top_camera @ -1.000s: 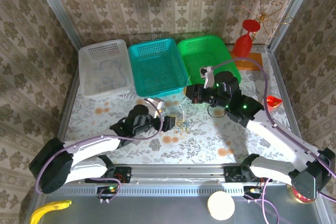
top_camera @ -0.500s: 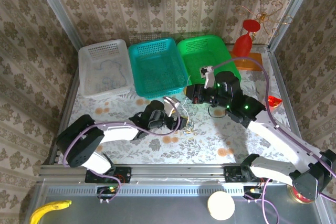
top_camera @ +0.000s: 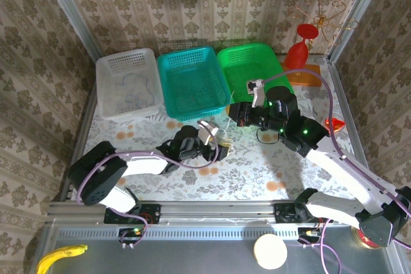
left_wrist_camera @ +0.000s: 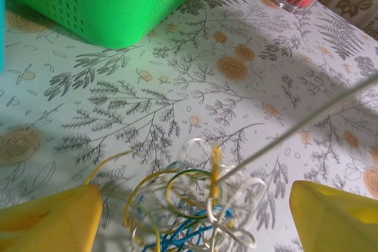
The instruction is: Untangle the cables
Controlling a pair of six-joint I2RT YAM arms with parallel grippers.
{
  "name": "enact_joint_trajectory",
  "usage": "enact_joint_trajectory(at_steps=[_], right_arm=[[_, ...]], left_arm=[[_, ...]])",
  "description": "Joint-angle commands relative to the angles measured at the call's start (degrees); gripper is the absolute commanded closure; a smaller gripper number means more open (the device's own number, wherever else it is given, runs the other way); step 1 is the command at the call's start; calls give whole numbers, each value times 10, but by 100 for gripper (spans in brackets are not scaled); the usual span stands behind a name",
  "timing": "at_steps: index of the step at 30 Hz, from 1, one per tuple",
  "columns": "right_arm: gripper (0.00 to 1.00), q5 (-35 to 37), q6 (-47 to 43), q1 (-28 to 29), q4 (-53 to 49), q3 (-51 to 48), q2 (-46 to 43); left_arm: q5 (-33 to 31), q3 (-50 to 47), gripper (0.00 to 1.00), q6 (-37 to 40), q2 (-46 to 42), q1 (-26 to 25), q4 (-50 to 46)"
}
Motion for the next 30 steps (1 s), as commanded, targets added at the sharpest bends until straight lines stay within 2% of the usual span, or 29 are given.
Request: enact_joint_trajectory(at_steps=[1,9,20,23,30], right_arm=[[100,2,-6,3,1,22,6],[100,-14,0,12,13,35,27],[100,-13,5,33,5,59,29],[100,-11,9,35,2,66,24],[100,-8,17,35,-2,93,17]], left_arm=[[-8,-22,15,2,-53,4,-16],[0,-18,14,13,-99,3,-40],[19,30,18,20,0,6,25],[23,36,24,12,31,11,57],[31,14,58,-20,78,31,136]])
